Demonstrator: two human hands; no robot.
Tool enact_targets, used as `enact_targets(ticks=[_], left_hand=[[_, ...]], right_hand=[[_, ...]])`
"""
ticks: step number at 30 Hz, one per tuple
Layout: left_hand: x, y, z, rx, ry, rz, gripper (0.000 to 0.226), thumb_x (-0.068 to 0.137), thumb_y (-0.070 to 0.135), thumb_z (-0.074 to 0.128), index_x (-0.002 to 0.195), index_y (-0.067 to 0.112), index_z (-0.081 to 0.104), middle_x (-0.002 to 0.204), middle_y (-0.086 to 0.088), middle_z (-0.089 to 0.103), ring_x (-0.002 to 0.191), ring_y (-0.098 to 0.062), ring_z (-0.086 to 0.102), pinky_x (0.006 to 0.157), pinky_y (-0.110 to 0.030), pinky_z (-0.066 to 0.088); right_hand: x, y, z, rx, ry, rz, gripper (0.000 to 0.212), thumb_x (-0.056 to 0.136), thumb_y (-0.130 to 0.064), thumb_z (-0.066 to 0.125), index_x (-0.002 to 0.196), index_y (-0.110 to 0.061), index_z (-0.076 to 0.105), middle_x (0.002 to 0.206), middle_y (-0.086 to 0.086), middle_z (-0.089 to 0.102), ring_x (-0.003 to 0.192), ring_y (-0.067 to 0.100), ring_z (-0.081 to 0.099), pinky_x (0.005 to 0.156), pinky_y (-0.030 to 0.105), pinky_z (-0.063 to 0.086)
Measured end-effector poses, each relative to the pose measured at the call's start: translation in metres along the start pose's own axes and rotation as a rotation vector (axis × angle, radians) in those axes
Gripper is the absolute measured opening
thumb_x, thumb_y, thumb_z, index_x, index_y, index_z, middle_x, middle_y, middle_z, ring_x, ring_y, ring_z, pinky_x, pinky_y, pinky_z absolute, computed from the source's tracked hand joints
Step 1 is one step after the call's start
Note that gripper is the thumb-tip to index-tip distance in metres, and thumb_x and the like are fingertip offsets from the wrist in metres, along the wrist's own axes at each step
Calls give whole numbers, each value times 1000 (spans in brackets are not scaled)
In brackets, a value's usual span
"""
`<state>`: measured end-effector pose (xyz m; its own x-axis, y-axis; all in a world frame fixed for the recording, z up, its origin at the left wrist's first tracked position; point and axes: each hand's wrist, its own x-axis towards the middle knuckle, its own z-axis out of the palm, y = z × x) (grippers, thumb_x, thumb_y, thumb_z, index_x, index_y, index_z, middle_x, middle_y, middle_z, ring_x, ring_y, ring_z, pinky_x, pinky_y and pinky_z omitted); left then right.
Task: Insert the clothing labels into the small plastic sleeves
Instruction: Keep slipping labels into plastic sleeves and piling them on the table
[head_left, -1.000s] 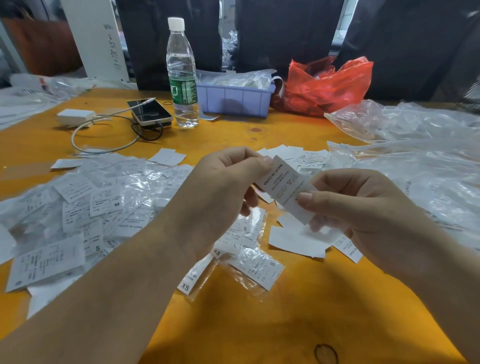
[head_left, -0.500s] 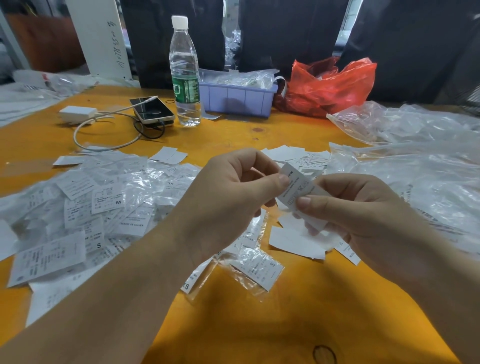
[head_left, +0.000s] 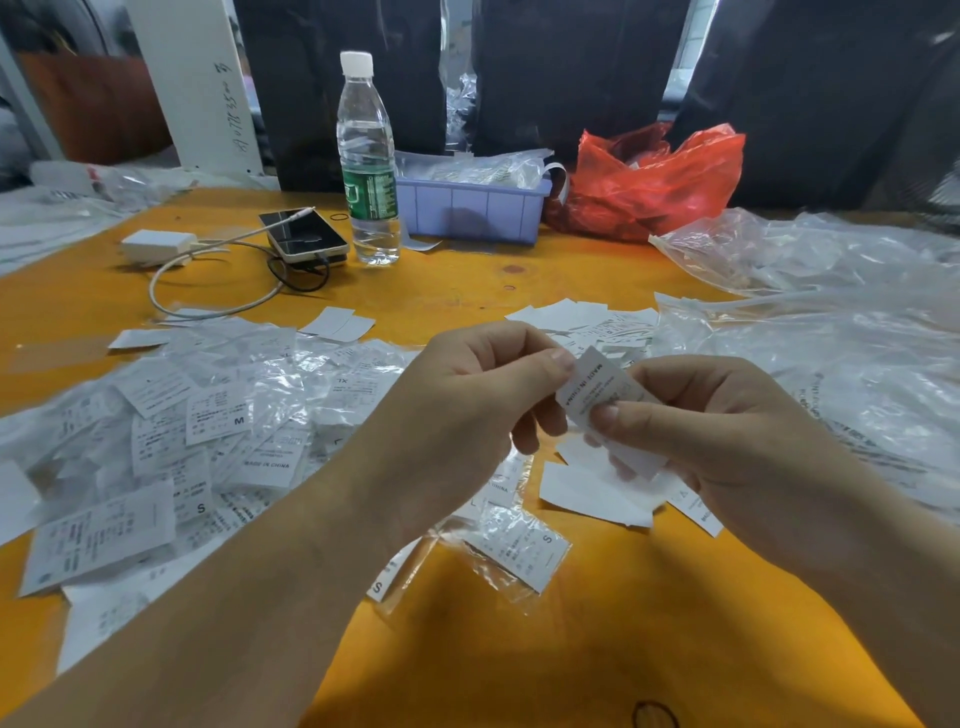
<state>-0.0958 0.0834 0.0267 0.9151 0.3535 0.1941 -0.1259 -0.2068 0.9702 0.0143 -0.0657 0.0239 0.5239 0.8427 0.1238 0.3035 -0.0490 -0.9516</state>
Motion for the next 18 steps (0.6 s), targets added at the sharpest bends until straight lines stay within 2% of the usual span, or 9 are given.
enact_targets(ticks=[3, 6, 10, 13, 15, 18], left_hand=[[1, 0, 0, 4, -4, -32, 24, 95, 18, 56, 76, 17, 70, 56, 3, 59, 46, -5, 46, 45, -12, 38], [1, -1, -1, 20, -9, -60, 20, 93, 19, 61, 75, 15, 70, 53, 5, 57, 45, -6, 42, 44, -13, 36], [0, -1, 0, 48, -31, -40, 12, 88, 18, 68, 76, 17, 70, 52, 10, 55, 45, -1, 46, 45, -10, 36], [0, -2, 0, 50, -35, -27, 9, 86, 18, 69, 78, 15, 71, 52, 12, 55, 46, 1, 48, 46, -8, 36], [0, -2, 0, 53, -28, -16, 9, 86, 19, 69, 79, 14, 71, 52, 12, 55, 46, 1, 48, 46, -8, 36], [0, 0, -1, 44, 25, 18, 12, 90, 19, 65, 81, 13, 70, 51, 14, 57, 46, 1, 48, 45, -8, 36]], right_hand=[[-1, -2, 1, -9, 8, -8, 19, 72, -29, 68, 82, -16, 77, 90, 31, 60, 73, 27, 53, 65, 41, 40], [-1, -1, 0, -6, 8, -10, 20, 72, -29, 69, 78, -11, 75, 83, 30, 58, 69, 25, 50, 63, 42, 37], [-1, 2, -3, -25, 29, -13, 27, 72, -31, 69, 78, -5, 72, 69, 13, 54, 65, 23, 48, 62, 41, 35], [-1, 2, -3, -22, 40, -12, 24, 71, -31, 69, 78, -8, 73, 68, 10, 54, 65, 21, 49, 62, 39, 36], [-1, 1, -3, -20, 30, -10, 25, 72, -32, 69, 79, -8, 73, 69, 13, 54, 66, 21, 49, 62, 40, 36], [-1, 0, -2, -22, 27, 0, 25, 71, -33, 70, 82, -11, 75, 81, 26, 58, 70, 24, 50, 65, 43, 35]])
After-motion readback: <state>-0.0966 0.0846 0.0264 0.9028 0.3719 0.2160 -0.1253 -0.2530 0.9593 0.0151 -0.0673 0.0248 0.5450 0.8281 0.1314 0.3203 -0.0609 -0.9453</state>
